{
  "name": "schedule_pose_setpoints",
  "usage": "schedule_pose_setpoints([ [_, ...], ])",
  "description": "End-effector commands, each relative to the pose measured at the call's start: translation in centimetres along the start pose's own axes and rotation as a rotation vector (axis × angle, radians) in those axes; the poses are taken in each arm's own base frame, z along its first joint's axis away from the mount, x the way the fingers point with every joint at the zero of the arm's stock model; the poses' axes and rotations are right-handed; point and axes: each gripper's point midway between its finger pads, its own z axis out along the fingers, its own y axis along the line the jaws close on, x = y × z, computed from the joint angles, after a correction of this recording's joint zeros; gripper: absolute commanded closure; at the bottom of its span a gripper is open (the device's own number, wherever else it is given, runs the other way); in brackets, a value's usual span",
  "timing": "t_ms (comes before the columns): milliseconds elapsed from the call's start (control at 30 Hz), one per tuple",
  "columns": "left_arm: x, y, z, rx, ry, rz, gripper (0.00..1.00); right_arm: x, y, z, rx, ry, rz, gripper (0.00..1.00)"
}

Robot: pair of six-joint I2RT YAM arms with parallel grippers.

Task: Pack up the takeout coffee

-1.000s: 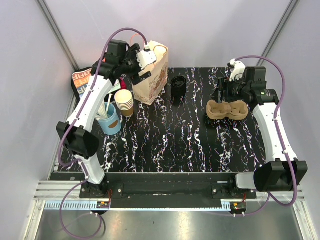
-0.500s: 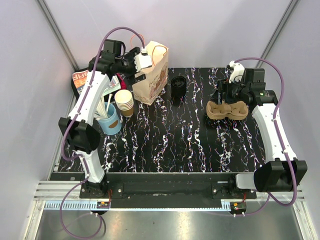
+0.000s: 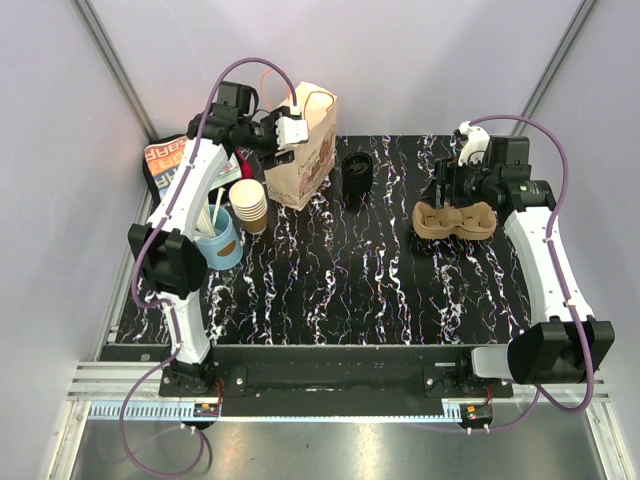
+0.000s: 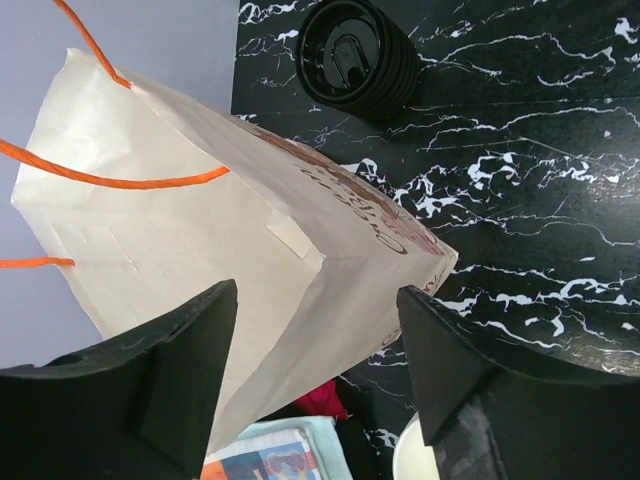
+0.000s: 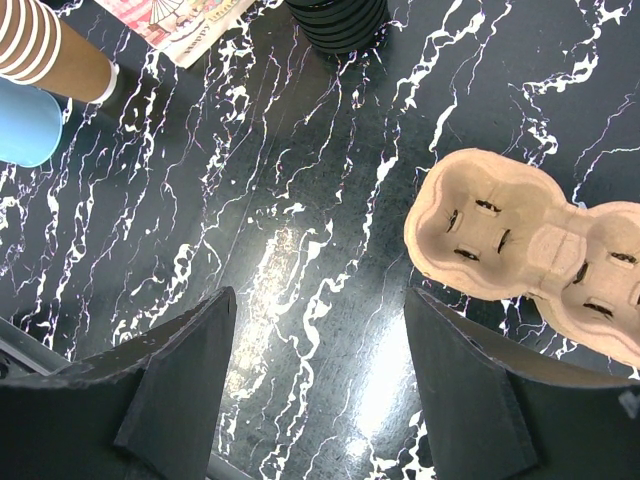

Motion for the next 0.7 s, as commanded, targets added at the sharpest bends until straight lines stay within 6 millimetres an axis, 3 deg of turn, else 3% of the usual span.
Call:
schedule_pose_setpoints([
  [0, -1.44, 1.54, -0.52, -0.034, -0.047, 0.063, 0.37, -1.18, 0.29, -0.29, -0.002, -0.046, -0.016, 0.26],
  [500, -0.79, 0.95, -0.07, -0.024, -0.021, 0.047, 0.46, -1.09, 0.33, -0.18, -0.004, -0.041, -0.009, 0.26],
  [600, -0.64, 0.95, -0.1, -0.026, -0.013, 0.047, 0.58, -1.04, 0.21, -0.17, 0.0, -0.04, -0.008, 0.26],
  [667, -0.72, 0.94, -0.06, -0.026, -0.015, 0.048, 0.6, -1.07, 0.24, -0.24, 0.001, -0.043, -0.01, 0.25],
])
